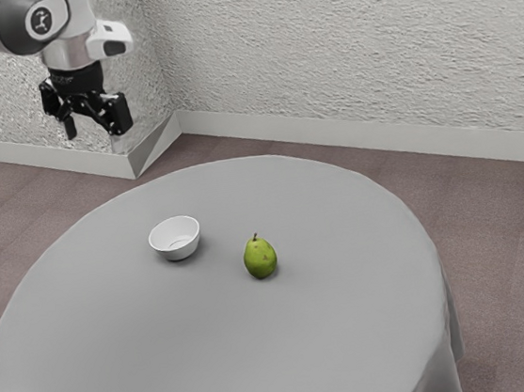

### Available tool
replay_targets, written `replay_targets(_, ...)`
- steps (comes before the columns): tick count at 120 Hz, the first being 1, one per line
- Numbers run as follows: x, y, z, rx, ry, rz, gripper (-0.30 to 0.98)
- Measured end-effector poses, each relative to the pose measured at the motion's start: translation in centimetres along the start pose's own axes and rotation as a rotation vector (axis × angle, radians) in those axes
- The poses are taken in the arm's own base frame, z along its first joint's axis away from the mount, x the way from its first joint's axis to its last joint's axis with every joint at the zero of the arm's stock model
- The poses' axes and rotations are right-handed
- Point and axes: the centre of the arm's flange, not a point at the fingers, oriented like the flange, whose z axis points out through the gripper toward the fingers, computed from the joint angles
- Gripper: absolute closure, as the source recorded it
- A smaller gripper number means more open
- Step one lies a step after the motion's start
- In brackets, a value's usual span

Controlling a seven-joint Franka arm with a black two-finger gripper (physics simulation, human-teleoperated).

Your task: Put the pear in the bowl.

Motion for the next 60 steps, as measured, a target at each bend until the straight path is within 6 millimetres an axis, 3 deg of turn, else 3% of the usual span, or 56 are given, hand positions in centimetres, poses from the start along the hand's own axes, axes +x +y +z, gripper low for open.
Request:
replay_targets(15, -0.6, -1.4, 0.1, 0.000, -0.002, -0.017, 0.00)
replay_targets(30, -1.7, -2.6, -1.2, -0.008, 0.023, -0.034, 0.00)
replay_targets(48, -0.3, 1.2, 0.4, -0.045, -0.003, 0.029, 0.00)
replay_targets(60, 1.2, 4.6, 3.0, -0.077, -0.048, 0.075, 0.00)
